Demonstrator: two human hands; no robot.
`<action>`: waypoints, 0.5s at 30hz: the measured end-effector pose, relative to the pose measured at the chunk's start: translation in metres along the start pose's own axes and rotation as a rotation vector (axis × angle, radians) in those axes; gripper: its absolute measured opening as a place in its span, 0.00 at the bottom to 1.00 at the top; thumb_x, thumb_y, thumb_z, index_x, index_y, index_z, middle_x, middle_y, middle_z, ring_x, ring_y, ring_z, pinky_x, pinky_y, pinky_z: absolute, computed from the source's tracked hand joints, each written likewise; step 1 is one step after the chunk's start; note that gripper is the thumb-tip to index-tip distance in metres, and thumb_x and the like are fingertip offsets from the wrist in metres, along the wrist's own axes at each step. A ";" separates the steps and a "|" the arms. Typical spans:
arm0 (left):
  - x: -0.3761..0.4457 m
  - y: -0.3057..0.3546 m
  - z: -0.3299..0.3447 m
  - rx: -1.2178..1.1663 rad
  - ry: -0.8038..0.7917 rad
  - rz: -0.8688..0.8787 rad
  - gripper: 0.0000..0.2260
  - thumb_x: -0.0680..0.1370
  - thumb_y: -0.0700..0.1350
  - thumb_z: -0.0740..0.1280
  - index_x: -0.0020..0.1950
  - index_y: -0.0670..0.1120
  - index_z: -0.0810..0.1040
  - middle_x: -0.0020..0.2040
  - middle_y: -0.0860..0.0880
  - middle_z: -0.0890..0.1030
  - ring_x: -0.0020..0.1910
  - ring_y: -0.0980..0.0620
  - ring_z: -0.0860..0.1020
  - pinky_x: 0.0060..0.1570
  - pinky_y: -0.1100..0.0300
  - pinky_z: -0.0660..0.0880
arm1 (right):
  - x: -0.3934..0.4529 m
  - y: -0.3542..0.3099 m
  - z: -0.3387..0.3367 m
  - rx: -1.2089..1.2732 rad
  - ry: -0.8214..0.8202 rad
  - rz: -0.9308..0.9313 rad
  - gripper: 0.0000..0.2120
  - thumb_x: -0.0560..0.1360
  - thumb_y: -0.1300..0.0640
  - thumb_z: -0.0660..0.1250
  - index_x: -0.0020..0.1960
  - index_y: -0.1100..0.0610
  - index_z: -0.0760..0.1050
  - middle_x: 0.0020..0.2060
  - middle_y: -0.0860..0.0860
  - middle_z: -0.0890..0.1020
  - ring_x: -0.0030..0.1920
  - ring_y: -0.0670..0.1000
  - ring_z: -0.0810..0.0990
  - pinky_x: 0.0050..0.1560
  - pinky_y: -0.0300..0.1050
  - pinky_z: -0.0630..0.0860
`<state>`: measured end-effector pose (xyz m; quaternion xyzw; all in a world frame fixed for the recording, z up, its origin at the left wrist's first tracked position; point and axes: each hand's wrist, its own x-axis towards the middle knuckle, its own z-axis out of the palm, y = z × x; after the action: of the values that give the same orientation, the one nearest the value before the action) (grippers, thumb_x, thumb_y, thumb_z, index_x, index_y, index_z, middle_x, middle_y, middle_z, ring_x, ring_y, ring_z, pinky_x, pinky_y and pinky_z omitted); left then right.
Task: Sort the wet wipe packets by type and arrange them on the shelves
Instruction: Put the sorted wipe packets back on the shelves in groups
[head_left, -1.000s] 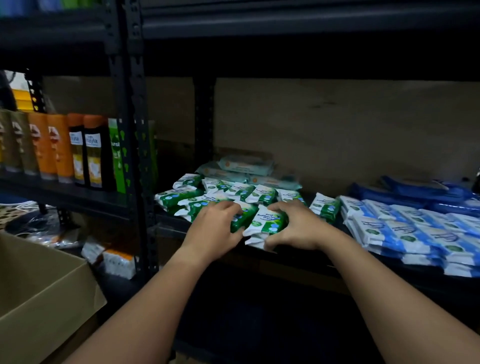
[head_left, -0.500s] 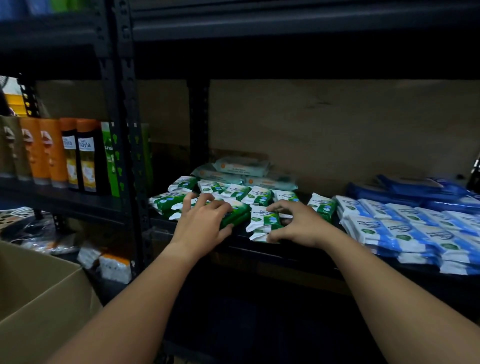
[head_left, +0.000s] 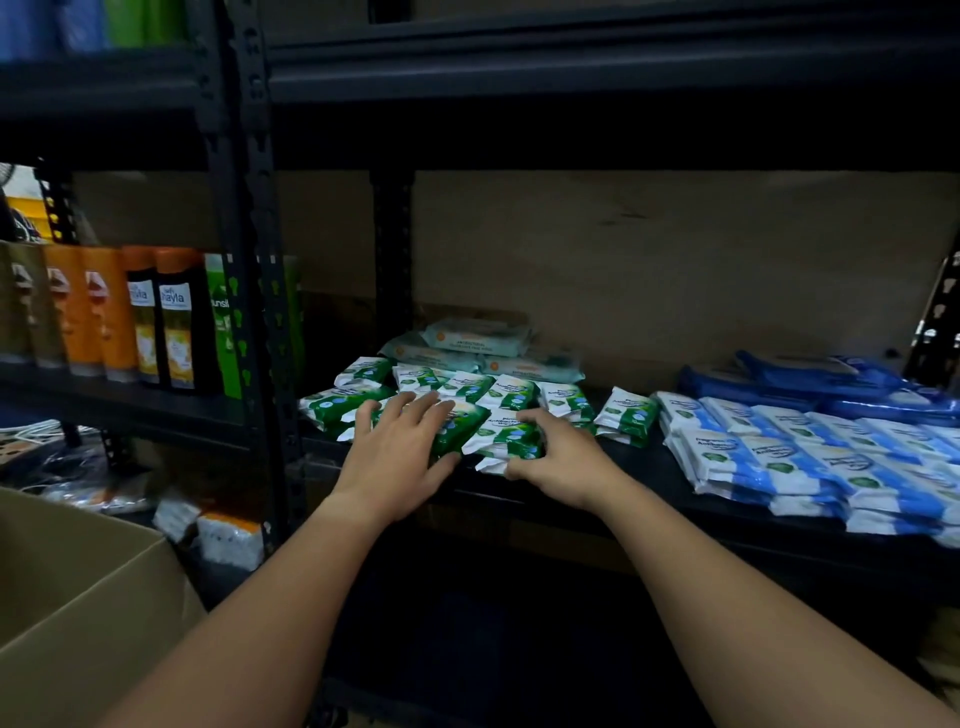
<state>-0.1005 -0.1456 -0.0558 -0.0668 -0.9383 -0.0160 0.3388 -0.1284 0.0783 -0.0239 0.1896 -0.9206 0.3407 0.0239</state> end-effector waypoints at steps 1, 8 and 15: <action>-0.003 -0.001 -0.002 0.002 0.003 -0.002 0.29 0.79 0.63 0.63 0.77 0.54 0.64 0.78 0.52 0.66 0.77 0.46 0.62 0.72 0.42 0.55 | -0.002 -0.003 0.003 -0.021 0.023 0.000 0.40 0.72 0.49 0.76 0.78 0.49 0.61 0.67 0.52 0.73 0.60 0.51 0.74 0.56 0.41 0.70; -0.034 0.001 -0.007 -0.012 0.119 -0.036 0.30 0.76 0.57 0.69 0.76 0.53 0.66 0.75 0.48 0.68 0.74 0.44 0.65 0.70 0.43 0.59 | -0.033 -0.005 0.034 0.042 0.286 -0.042 0.45 0.72 0.48 0.76 0.80 0.48 0.54 0.76 0.52 0.59 0.73 0.55 0.66 0.70 0.47 0.66; -0.146 0.029 0.038 -0.089 0.130 -0.068 0.24 0.75 0.52 0.72 0.70 0.54 0.72 0.65 0.50 0.73 0.67 0.44 0.70 0.66 0.45 0.64 | -0.112 0.027 0.120 -0.083 0.507 -0.242 0.32 0.72 0.49 0.74 0.73 0.51 0.67 0.64 0.50 0.67 0.66 0.52 0.65 0.69 0.49 0.66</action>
<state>-0.0093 -0.1310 -0.1788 -0.0489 -0.9144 -0.0737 0.3951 -0.0242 0.0576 -0.1522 0.2058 -0.8690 0.3338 0.3017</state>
